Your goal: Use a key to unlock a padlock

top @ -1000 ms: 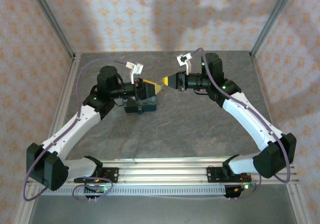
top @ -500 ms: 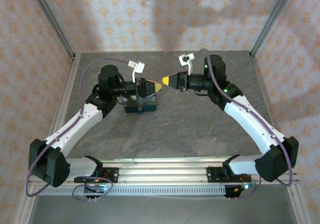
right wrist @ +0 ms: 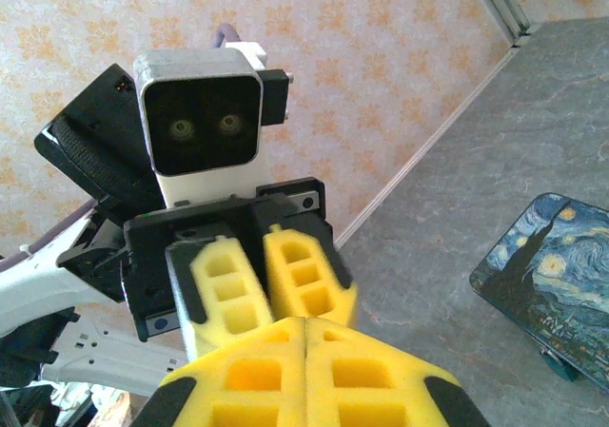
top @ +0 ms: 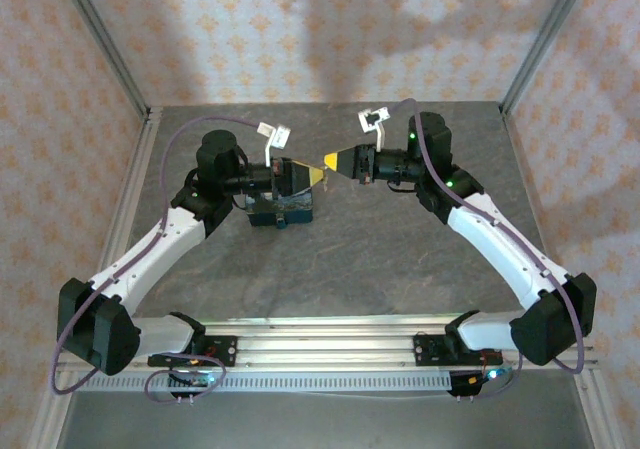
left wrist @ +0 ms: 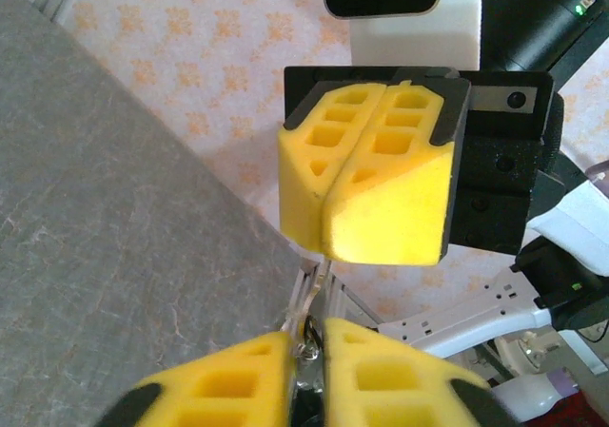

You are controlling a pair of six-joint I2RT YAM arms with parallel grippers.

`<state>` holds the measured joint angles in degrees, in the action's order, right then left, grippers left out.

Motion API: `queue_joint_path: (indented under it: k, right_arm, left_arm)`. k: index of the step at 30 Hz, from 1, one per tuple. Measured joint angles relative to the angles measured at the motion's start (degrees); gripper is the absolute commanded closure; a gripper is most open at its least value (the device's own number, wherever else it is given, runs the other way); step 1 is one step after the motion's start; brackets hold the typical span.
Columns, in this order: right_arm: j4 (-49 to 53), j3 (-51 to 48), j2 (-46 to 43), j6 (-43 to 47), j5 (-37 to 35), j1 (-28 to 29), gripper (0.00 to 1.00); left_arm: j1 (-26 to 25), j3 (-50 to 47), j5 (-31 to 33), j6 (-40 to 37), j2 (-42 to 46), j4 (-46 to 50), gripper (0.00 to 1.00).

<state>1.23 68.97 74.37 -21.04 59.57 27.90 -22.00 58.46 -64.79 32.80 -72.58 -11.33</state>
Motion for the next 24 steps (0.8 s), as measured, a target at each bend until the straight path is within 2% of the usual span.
queue_joint_path:
  k: [8,12,14,24]
  right_arm:
    - [-1.8,-1.1,0.0,-1.0,-0.1,0.0,1.0]
    - [-2.2,-1.7,-0.1,-2.1,-1.2,0.0,0.47]
    - [-2.1,-2.0,-0.2,-3.0,-2.2,-0.2,0.4]
    - [-3.0,-3.2,-0.5,-6.7,-2.6,-0.9,0.41]
  left_arm:
    - [0.0,2.0,-0.3,-4.2,0.0,5.1,1.0]
    - [0.0,3.5,0.3,-7.3,0.0,9.1,1.0]
    - [0.0,3.9,0.8,-8.7,0.1,10.6,1.0]
    - [0.0,4.4,0.9,-10.8,0.2,13.3,1.0]
